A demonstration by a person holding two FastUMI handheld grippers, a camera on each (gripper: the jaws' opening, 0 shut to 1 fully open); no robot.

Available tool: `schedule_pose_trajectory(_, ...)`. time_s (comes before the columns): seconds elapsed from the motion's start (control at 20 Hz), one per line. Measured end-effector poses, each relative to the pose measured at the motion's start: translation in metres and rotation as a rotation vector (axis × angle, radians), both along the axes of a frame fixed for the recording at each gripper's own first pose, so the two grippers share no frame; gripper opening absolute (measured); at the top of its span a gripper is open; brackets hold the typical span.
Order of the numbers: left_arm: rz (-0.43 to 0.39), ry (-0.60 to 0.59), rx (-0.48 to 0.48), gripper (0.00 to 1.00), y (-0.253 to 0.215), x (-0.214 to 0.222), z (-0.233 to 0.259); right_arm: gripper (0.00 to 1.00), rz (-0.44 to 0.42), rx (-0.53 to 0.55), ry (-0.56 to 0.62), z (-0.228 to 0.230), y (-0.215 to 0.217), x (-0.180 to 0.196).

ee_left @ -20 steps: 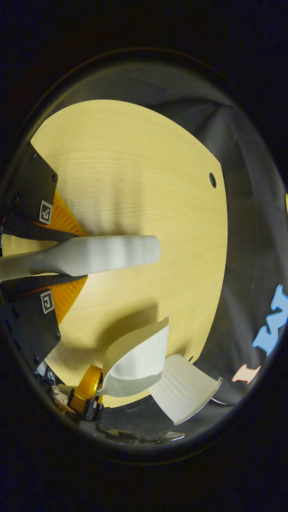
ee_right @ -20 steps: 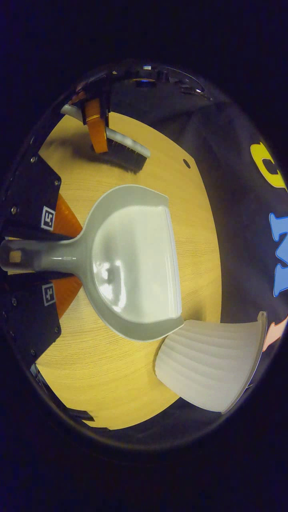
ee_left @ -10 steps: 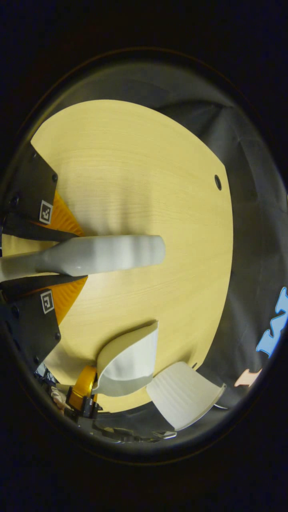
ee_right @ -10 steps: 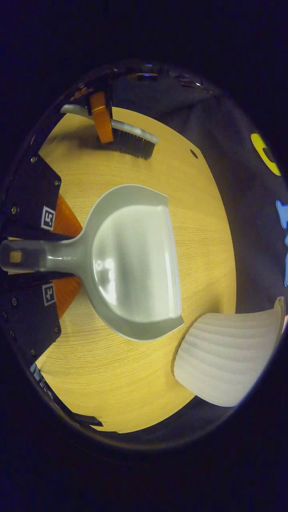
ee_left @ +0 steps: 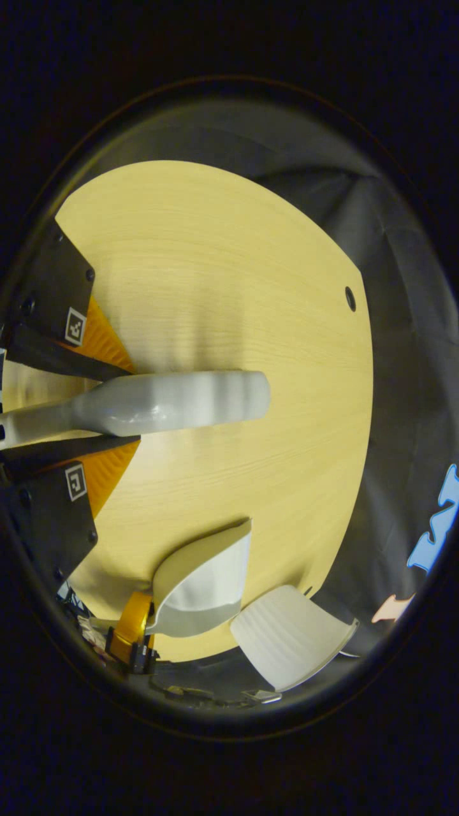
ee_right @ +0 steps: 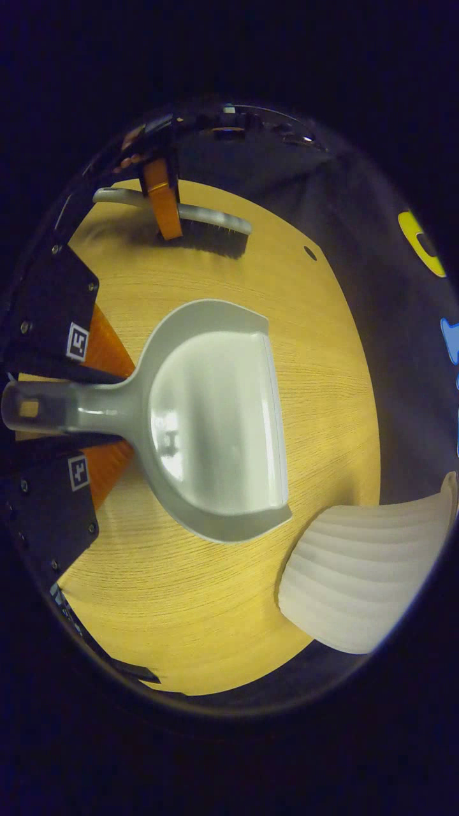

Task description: Pick up the small broom and dustpan from the desktop, sweep the trash into the dustpan with the broom, and then empty the trash into the garbage bin.

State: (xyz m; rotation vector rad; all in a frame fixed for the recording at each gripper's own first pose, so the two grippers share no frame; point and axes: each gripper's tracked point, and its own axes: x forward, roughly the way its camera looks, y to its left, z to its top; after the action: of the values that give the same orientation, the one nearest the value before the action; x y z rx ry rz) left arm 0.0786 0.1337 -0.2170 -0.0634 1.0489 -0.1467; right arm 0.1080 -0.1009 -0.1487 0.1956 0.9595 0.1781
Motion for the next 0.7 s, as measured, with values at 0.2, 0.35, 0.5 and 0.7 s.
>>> schedule_pose_trajectory(0.2, 0.004, -0.036, -0.036, 0.76, -0.011, 0.0, 0.006, 0.65, 0.025, -0.008, -0.028, 0.016, -0.006, -0.007)
schedule_pose_trajectory(0.35, 0.028, -0.11, -0.035, 0.96, -0.009, 0.002, 0.024, 0.81, 0.041, -0.011, -0.068, 0.03, -0.012, -0.016)
schedule_pose_trajectory(0.5, 0.035, -0.24, -0.005, 0.96, -0.001, 0.01, 0.054, 0.98, 0.036, -0.02, -0.129, 0.05, -0.024, -0.014)
schedule_pose_trajectory(0.7, 0.045, -0.465, -0.019, 0.96, -0.004, 0.022, 0.112, 0.98, 0.001, -0.009, -0.305, 0.102, -0.042, -0.008)
